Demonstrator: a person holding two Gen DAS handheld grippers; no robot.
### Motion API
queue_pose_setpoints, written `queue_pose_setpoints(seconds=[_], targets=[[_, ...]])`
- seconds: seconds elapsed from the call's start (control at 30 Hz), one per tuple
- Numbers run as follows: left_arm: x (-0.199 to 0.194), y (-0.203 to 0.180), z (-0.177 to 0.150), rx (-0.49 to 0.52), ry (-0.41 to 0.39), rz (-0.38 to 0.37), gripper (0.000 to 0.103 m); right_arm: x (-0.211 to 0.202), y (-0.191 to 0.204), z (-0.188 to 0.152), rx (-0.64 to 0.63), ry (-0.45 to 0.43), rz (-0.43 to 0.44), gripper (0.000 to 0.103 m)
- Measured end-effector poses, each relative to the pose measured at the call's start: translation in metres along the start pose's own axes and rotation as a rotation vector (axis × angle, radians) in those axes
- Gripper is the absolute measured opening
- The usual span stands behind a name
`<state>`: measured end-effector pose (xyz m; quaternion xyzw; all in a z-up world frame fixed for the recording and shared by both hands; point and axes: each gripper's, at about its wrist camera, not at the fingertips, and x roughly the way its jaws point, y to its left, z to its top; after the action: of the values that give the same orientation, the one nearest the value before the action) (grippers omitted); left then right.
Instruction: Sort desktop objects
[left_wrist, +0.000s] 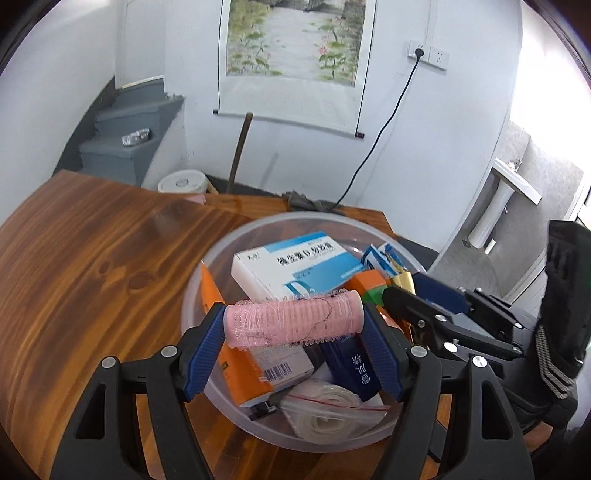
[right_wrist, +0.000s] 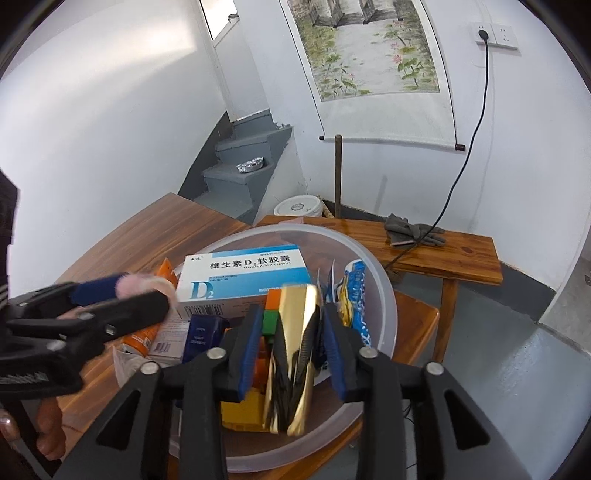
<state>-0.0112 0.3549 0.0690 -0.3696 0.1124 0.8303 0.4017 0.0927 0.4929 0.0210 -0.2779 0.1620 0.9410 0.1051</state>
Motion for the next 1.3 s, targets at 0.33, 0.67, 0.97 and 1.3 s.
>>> queue_pose_setpoints(seconds=[0.33, 0.67, 0.97, 1.3], targets=[[-0.011, 0.004, -0.004, -0.046, -0.005, -0.019, 0.077, -0.010, 0.001, -0.006, -0.010, -0.022, -0.011, 0.050], [-0.037, 0.000, -0.022, -0.031, -0.071, 0.145, 0.077, -0.025, -0.002, -0.011, 0.021, -0.035, -0.004, 0.079], [-0.070, -0.006, -0.035, -0.040, -0.118, 0.227, 0.084, -0.050, 0.010, -0.021, 0.002, -0.011, -0.054, 0.084], [-0.095, -0.011, -0.052, -0.017, -0.126, 0.380, 0.084, -0.079, 0.039, -0.037, -0.068, 0.001, -0.121, 0.085]])
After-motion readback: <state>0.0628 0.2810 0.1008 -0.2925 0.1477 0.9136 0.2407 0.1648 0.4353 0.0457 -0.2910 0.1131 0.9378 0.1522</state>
